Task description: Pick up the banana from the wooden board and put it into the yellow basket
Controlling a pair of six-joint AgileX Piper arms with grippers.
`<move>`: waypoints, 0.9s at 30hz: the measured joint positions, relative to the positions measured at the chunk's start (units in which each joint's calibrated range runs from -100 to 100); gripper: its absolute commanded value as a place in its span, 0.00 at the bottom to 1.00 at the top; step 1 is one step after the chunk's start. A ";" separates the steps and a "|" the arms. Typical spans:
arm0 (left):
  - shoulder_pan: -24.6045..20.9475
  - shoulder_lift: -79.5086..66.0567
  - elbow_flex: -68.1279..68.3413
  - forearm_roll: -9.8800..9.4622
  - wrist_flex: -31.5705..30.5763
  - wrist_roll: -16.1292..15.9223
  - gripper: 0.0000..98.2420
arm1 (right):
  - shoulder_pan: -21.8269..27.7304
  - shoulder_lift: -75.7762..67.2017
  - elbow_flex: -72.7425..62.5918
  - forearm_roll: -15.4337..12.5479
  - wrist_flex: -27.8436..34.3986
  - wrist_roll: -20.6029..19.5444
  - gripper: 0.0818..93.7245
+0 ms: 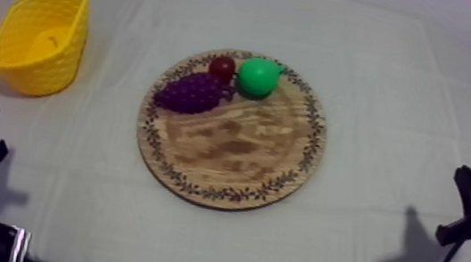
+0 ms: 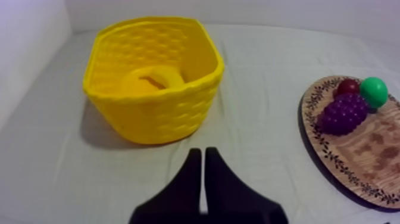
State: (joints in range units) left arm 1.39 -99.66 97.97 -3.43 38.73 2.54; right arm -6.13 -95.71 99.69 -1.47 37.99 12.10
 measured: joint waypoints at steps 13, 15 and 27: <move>0.11 -0.08 1.61 1.06 -5.61 8.74 0.00 | 0.00 0.00 0.00 0.00 0.00 0.11 0.00; 0.11 -0.08 1.68 1.11 -5.61 8.74 0.00 | 0.00 0.00 0.00 0.00 0.00 0.12 0.00; 0.11 -0.08 1.68 1.11 -5.61 8.67 0.00 | 0.00 0.00 0.00 0.00 0.00 0.00 0.00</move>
State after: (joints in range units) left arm 1.49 -99.74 99.66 -2.31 33.12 11.21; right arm -6.13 -95.71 99.69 -1.47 37.99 12.10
